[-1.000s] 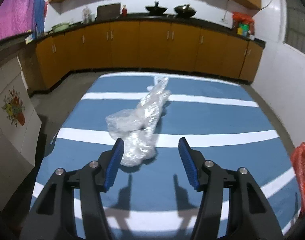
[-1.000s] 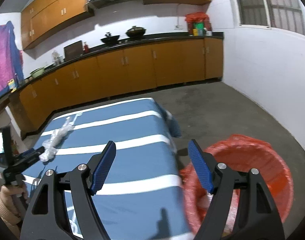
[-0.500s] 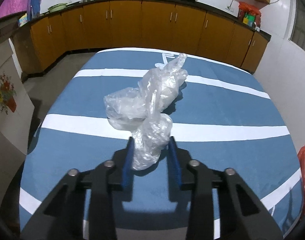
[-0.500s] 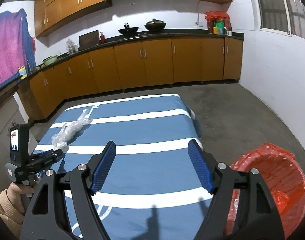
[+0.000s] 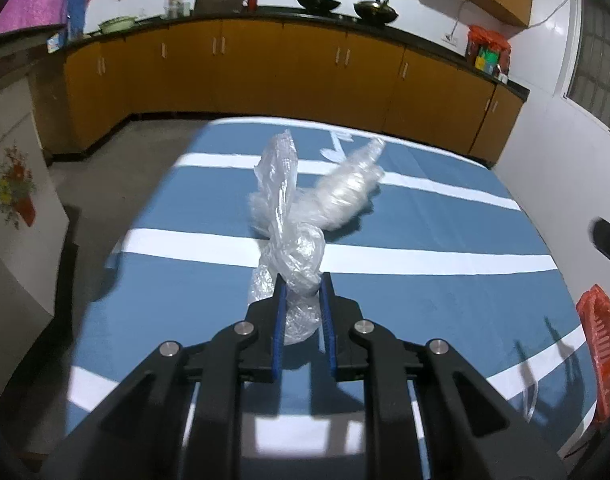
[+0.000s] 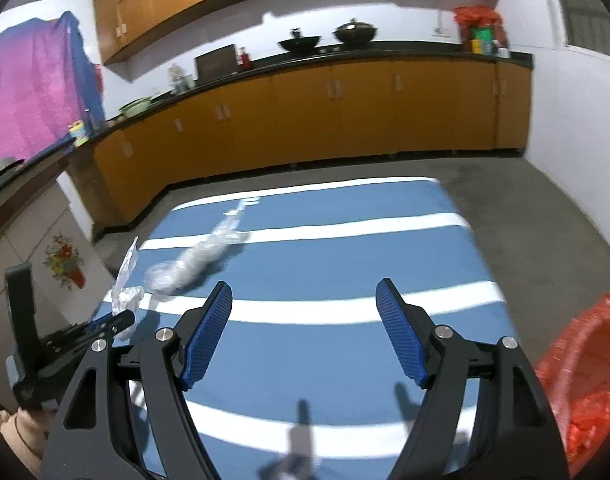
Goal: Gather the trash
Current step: 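Move both tools back to the table and grasp clear bag with left tool, then grasp the second clear bag with right tool while left tool holds its clear bag, then carry both clear bags over the red basket with both tools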
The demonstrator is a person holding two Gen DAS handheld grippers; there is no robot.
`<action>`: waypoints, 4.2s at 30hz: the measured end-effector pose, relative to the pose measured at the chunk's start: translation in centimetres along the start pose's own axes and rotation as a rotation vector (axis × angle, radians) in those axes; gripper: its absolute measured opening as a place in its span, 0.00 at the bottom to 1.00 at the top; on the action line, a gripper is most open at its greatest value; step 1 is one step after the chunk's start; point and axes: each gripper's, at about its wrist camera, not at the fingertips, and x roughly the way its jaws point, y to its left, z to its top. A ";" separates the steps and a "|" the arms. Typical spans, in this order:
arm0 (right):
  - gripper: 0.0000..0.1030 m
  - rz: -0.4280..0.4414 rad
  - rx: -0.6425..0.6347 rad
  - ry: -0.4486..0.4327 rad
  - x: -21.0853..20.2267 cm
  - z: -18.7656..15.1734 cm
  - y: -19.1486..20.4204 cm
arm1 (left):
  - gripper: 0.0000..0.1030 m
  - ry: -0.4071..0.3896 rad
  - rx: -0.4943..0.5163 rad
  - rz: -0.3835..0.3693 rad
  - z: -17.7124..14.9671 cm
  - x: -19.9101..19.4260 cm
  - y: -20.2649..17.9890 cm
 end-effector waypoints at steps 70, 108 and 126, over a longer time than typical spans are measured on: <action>0.16 -0.142 0.008 0.051 -10.2 -4.6 -9.3 | 0.17 -0.077 0.179 -0.217 -1.6 -9.0 -14.6; 0.16 -0.393 0.256 -0.016 -21.7 -11.0 -24.4 | 0.17 0.024 0.462 -0.511 -7.6 -10.0 -35.3; 0.16 -0.444 0.294 -0.017 -22.9 -11.1 -27.6 | 0.17 0.125 0.500 -0.670 -10.0 -7.1 -41.0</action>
